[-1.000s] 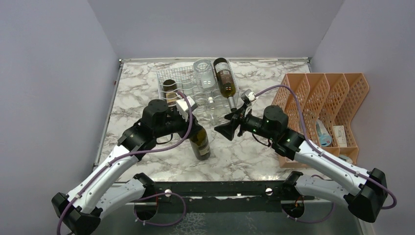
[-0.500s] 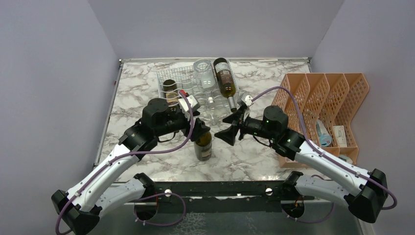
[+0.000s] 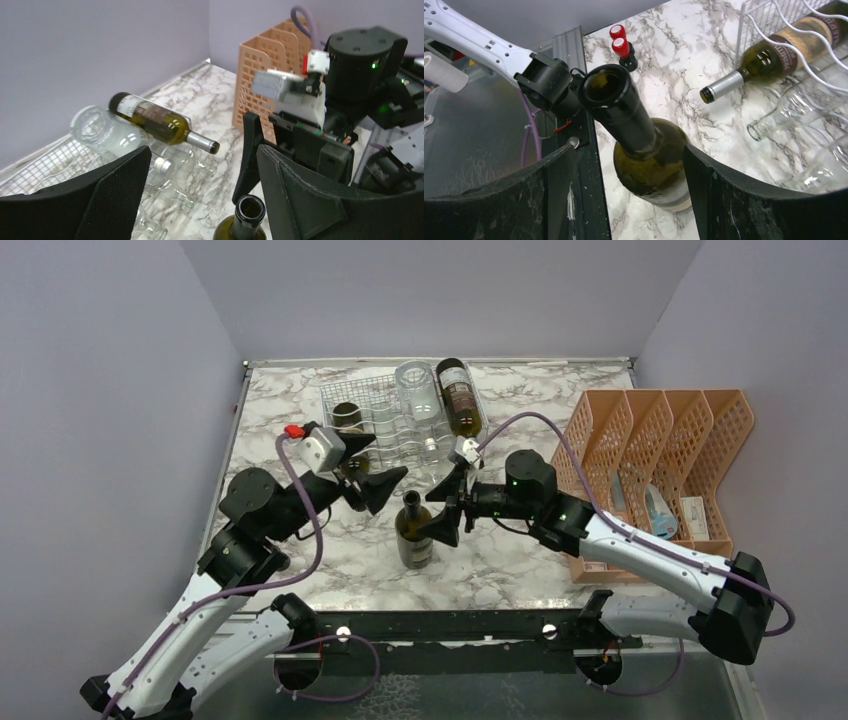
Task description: Put the wine bottle on the wine rack
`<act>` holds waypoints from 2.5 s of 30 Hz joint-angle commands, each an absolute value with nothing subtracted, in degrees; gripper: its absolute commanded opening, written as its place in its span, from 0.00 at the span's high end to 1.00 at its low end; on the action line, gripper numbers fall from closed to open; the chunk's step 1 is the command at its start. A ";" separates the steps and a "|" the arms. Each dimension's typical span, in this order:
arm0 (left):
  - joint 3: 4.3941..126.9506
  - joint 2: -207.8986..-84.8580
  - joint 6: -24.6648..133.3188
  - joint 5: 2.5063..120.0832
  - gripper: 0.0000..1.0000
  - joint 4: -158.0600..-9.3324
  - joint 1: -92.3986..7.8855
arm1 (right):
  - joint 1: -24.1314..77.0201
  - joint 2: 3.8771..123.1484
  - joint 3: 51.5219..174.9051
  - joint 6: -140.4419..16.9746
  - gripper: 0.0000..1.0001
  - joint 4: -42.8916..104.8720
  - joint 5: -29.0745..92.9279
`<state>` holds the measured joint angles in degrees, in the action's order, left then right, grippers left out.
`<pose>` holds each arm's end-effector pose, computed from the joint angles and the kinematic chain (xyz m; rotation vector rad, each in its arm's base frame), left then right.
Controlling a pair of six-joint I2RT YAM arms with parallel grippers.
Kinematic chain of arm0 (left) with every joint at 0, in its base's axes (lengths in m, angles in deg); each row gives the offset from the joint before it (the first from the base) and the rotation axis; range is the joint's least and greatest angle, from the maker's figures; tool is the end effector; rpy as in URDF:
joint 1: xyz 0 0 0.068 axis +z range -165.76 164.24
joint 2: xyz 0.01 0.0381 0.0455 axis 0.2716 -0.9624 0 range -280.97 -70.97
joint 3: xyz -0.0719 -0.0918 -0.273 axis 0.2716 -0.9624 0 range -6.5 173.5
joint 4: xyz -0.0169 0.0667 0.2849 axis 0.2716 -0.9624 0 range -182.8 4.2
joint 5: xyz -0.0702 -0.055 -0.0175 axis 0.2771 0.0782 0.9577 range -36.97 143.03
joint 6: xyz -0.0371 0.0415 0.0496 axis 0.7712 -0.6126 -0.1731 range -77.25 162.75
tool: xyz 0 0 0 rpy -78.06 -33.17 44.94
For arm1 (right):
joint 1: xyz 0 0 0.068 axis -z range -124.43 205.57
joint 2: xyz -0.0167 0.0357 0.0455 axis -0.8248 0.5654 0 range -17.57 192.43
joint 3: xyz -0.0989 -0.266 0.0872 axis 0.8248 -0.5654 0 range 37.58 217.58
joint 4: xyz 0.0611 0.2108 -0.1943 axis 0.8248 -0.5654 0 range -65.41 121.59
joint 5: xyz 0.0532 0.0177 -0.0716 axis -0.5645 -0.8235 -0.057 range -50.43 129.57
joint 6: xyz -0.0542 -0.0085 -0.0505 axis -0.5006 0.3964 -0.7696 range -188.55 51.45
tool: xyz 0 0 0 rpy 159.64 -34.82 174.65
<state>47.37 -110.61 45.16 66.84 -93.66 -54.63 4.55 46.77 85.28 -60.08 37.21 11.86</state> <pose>0.1360 -0.1288 0.4393 0.6599 1.3570 -0.7587 0.1699 0.2563 0.3269 -1.0256 1.5935 1.1569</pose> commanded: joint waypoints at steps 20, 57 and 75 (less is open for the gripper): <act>40.07 -102.89 47.26 51.00 0.02 -100.79 -54.85 | 0.46 53.20 93.51 -62.21 0.97 44.50 23.26; 27.96 -122.73 46.08 98.64 0.01 -70.00 -54.91 | 0.46 35.52 94.49 -55.18 0.99 51.96 34.79; 35.72 -120.44 25.43 79.50 1.00 -79.77 -55.40 | 0.47 29.78 95.70 -54.06 0.40 36.79 35.94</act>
